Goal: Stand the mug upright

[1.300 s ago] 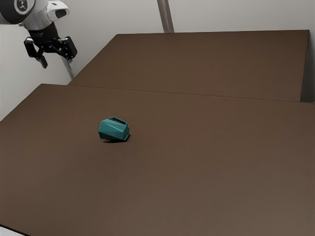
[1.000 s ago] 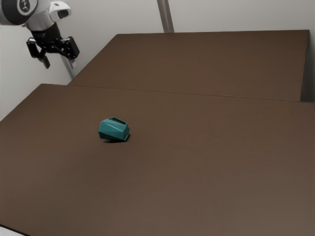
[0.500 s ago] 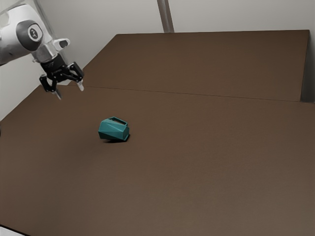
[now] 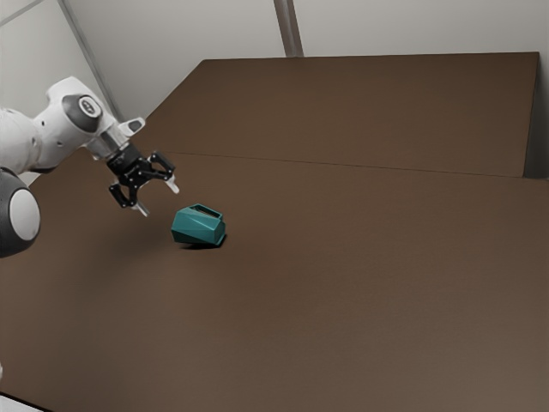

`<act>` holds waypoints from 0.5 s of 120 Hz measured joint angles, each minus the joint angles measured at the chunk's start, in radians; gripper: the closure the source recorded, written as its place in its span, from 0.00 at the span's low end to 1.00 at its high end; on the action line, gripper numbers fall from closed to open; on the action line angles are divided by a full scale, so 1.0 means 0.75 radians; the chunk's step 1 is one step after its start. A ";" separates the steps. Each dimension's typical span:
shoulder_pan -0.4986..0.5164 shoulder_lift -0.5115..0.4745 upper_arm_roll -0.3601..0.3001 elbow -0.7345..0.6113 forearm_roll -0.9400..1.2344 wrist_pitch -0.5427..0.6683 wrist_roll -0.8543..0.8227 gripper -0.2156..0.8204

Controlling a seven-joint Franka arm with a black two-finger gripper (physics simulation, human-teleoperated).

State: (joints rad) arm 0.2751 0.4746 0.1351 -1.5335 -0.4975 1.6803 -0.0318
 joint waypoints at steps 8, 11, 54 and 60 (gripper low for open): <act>0.001 0.035 0.000 0.008 -0.021 0.003 0.015 0.21; 0.001 0.047 -0.001 0.013 -0.028 0.005 0.020 0.21; -0.006 0.128 -0.024 0.028 -0.130 0.085 0.075 0.21; -0.007 0.131 -0.031 0.027 -0.145 0.094 0.081 0.21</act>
State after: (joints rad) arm 0.2700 0.5729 0.1121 -1.5133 -0.6063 1.7510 0.0287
